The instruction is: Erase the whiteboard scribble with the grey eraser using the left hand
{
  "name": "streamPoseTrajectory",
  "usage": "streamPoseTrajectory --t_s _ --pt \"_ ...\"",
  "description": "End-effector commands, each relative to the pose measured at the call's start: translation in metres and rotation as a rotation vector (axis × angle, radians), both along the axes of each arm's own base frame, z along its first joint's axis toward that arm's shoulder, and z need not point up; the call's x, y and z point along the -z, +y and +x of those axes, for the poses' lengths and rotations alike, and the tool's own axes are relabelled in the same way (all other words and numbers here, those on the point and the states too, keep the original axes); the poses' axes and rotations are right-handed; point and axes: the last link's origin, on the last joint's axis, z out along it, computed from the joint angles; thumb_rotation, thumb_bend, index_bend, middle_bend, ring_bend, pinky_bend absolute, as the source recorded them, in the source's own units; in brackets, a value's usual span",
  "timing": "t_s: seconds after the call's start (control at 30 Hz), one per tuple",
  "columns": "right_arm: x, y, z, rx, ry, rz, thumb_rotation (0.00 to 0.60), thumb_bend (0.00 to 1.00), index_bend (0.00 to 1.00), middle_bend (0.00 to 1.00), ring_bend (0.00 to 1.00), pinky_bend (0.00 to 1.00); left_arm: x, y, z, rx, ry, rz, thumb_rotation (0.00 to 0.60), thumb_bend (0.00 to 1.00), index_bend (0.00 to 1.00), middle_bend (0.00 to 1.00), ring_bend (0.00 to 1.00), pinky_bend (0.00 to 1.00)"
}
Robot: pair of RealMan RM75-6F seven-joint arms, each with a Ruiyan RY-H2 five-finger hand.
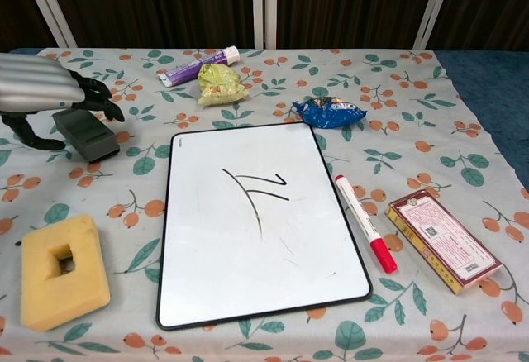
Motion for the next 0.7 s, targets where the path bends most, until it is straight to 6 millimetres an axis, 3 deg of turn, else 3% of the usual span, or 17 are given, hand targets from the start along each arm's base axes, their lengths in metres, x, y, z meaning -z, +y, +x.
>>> streamPoseTrajectory --t_s 0.03,0.47,0.7 --pt "0.0005 -0.0005 0.0000 0.003 0.000 0.001 0.600 0.54 0.00 0.00 0.00 0.01 0.0010 -0.0006 -0.0016 -0.004 -0.010 0.005 0.600 0.33 0.19 0.24 0.13 0.26" --pt "0.0013 -0.0022 0.0002 0.010 0.006 0.002 0.600 0.54 0.00 0.00 0.00 0.01 0.0076 -0.0027 -0.0086 -0.007 -0.064 0.012 0.600 0.36 0.37 0.36 0.23 0.33" --pt "0.0026 -0.0032 0.0000 0.013 0.007 0.004 0.600 0.54 0.00 0.00 0.00 0.01 0.0082 -0.0025 -0.0063 -0.021 -0.121 0.024 0.600 0.36 0.47 0.44 0.30 0.44"
